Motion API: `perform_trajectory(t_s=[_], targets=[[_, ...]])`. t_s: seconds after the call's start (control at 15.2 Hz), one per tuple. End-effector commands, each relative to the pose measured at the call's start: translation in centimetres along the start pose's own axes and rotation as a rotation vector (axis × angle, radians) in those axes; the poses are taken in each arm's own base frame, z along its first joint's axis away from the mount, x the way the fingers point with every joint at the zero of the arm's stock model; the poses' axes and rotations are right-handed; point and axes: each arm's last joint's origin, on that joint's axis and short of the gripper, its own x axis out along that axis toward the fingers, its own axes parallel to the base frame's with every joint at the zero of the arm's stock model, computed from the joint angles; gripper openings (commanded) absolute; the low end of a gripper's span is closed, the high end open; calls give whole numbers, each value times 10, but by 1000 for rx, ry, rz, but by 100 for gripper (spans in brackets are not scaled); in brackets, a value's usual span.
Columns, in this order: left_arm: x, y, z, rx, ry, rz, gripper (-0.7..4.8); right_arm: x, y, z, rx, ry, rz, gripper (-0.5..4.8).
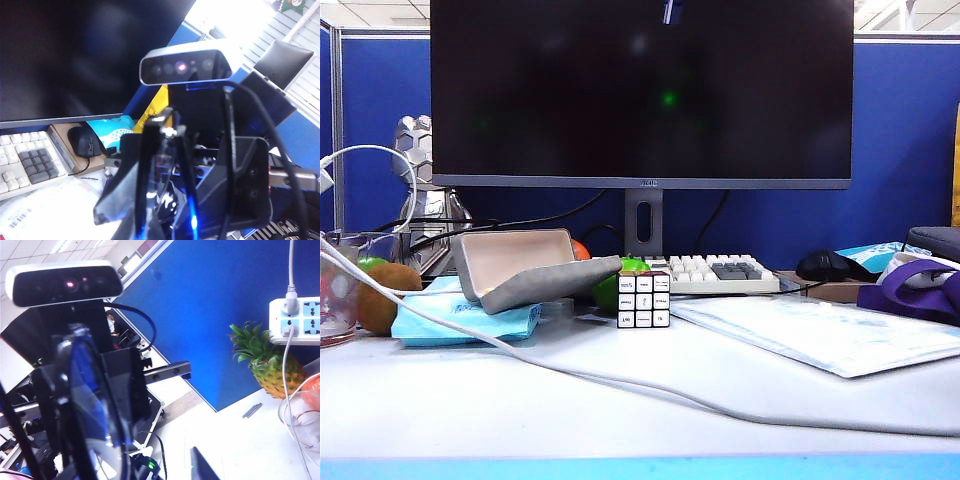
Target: Pick up the glasses, fold the temples of the glasses, place the glasses into the glasses case, and finally close the glasses case.
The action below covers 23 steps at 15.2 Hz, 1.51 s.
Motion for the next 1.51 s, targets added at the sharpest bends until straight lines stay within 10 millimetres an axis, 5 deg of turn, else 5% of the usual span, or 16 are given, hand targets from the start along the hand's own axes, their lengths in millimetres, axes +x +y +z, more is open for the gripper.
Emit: perform_trajectory(t_s=[0.07,0.59,0.92,1.12,1.51], targets=[[0,1,1,31,-21,29,-6,-4,7,4,-35,-2,6,301],[-1,6,-2,83,-25,163,-6,-48,-1,11,-38,-75,-87,338],[-2,8,-1,108,-44,219,-6,-62,-26,-4,145,-207,-399,336],[-3,7,0,155,-52,230,-6,-54,-44,-26,328,-159,-522,301],[-9,3,3,160,-78,251,-6,-2,-95,-68,581,-22,-564,301]])
